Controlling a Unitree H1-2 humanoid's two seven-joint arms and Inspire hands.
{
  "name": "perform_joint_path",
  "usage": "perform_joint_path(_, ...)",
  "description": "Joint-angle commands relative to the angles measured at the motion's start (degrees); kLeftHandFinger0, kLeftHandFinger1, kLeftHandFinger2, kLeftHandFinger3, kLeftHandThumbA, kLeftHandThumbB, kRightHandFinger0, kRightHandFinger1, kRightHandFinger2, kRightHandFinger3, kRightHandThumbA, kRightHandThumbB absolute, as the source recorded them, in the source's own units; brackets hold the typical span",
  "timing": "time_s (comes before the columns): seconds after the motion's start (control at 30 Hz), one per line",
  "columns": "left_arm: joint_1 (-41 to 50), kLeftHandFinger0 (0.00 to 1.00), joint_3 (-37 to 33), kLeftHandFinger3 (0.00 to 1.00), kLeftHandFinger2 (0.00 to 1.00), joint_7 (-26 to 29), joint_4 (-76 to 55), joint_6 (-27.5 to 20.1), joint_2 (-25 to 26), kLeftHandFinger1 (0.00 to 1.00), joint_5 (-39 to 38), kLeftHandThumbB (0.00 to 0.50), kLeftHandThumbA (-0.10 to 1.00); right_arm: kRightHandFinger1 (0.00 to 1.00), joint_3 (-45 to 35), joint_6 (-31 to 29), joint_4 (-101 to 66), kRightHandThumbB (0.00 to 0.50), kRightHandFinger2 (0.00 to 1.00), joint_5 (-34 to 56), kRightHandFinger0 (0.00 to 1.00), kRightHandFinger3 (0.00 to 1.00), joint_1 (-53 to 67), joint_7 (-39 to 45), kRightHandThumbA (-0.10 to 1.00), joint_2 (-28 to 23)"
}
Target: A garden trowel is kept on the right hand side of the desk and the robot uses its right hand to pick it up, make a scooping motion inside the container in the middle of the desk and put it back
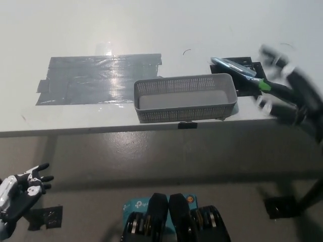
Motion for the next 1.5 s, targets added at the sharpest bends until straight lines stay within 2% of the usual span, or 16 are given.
perform_joint_path(0.0, 0.6, 0.83, -0.5, 1.0, 0.9, 1.6, -2.3, 1.2, 2.9, 0.79, -1.3, 0.0, -0.04, 1.0, -1.1, -1.3, 1.5, 0.381, 1.0, -10.7, 1.0, 1.0, -6.9, -5.9, 0.97, -3.3)
perform_joint_path(0.03, 0.7, 0.83, -0.8, 1.0, 0.91, 1.9, -2.4, 1.2, 3.0, 0.79, -1.4, 0.0, -0.04, 1.0, -0.4, -0.2, 2.0, 0.372, 1.0, -12.7, 1.0, 1.0, -7.9, -5.4, 1.0, -3.9)
perform_joint_path(0.07, 0.6, 0.83, -1.0, 1.0, 0.91, 2.2, -2.3, 1.2, 3.2, 0.79, -1.5, 0.0, -0.05, 1.0, -0.1, 1.1, 2.5, 0.388, 1.0, -13.6, 1.0, 1.0, -8.8, -4.8, 0.99, -4.3)
perform_joint_path(0.13, 0.6, 0.8, -0.8, 1.0, 0.9, 1.7, -2.2, 1.2, 3.0, 0.77, -1.1, 0.0, -0.09, 1.0, 1.8, 1.0, 9.6, 0.462, 1.0, -18.1, 1.0, 1.0, -12.2, -7.7, 0.97, -4.6)
perform_joint_path(0.3, 1.0, 0.8, -1.3, 1.0, 0.9, 1.9, -2.4, 1.2, 3.5, 0.77, -0.9, 0.0, -0.09, 1.0, 4.3, 0.8, 17.3, 0.463, 1.0, -20.4, 1.0, 1.0, -14.6, -8.1, 1.0, -4.6)
perform_joint_path(0.37, 1.0, 0.79, -1.5, 1.0, 0.89, 2.0, -2.6, 1.2, 3.5, 0.76, -0.5, 0.0, -0.1, 1.0, 6.5, 1.3, 22.4, 0.499, 1.0, -21.0, 1.0, 1.0, -16.6, -6.1, 1.0, -4.7)
perform_joint_path(0.53, 1.5, 0.78, -1.9, 1.0, 0.88, 2.3, -3.3, 1.2, 4.3, 0.76, -0.3, 0.0, -0.06, 1.0, 10.0, 0.9, 31.8, 0.497, 1.0, -20.7, 1.0, 1.0, -18.7, -4.6, 1.0, -3.1)
perform_joint_path(0.7, 1.2, 0.77, -3.1, 1.0, 0.86, 3.6, -3.8, 1.2, 4.9, 0.75, -0.5, 0.0, -0.07, 1.0, 11.9, -0.2, 39.0, 0.458, 1.0, -19.2, 1.0, 1.0, -20.7, -2.8, 1.0, -2.3)
perform_joint_path(0.73, 1.2, 0.76, -3.2, 1.0, 0.85, 3.7, -3.8, 1.2, 5.1, 0.75, -0.4, 0.0, -0.02, 1.0, 12.2, -1.0, 41.7, 0.441, 1.0, -18.5, 1.0, 1.0, -21.3, -2.4, 0.99, -1.9)
perform_joint_path(0.8, 1.3, 0.76, -3.4, 1.0, 0.85, 4.0, -4.1, 1.2, 5.5, 0.75, -0.6, 0.0, -0.01, 1.0, 11.9, -2.1, 45.1, 0.425, 1.0, -16.9, 1.0, 1.0, -21.8, -2.0, 0.96, -1.4)
perform_joint_path(1.0, 1.4, 0.76, -4.2, 0.98, 0.82, 4.5, -4.6, 1.2, 6.0, 0.74, -0.2, 0.0, 0.07, 1.0, 11.5, -3.5, 52.2, 0.442, 1.0, -15.0, 1.0, 1.0, -22.0, -0.6, 0.96, -1.2)
perform_joint_path(1.13, 1.4, 0.76, -4.2, 0.97, 0.82, 4.9, -4.7, 1.2, 6.4, 0.73, -0.8, 0.0, 0.07, 1.0, 11.2, -3.3, 56.4, 0.443, 1.0, -14.3, 1.0, 1.0, -21.9, 0.2, 0.99, -1.6)
perform_joint_path(1.17, 1.5, 0.76, -4.6, 0.98, 0.82, 5.4, -4.9, 1.2, 6.8, 0.74, -0.8, 0.0, 0.08, 1.0, 11.1, -3.4, 58.8, 0.418, 1.0, -14.1, 1.0, 1.0, -21.7, -0.1, 0.95, -1.8)
perform_joint_path(1.23, 1.4, 0.76, -4.6, 0.98, 0.82, 5.2, -4.7, 1.2, 6.9, 0.74, -0.8, 0.0, 0.07, 1.0, 11.2, -2.7, 60.1, 0.405, 1.0, -14.1, 1.0, 1.0, -21.9, 0.1, 0.94, -1.8)
perform_joint_path(1.33, 1.2, 0.73, -4.8, 0.98, 0.8, 4.9, -4.8, 1.2, 6.9, 0.71, -0.2, 0.0, 0.07, 1.0, 10.5, -1.7, 63.1, 0.338, 1.0, -12.9, 1.0, 1.0, -22.1, 0.8, 0.86, -1.6)
perform_joint_path(1.47, 1.1, 0.75, -5.4, 0.99, 0.83, 5.5, -4.8, 1.2, 7.2, 0.73, -0.1, 0.0, 0.11, 1.0, 10.0, -1.4, 66.1, 0.283, 1.0, -11.9, 1.0, 1.0, -22.4, 0.9, 0.83, -1.2)
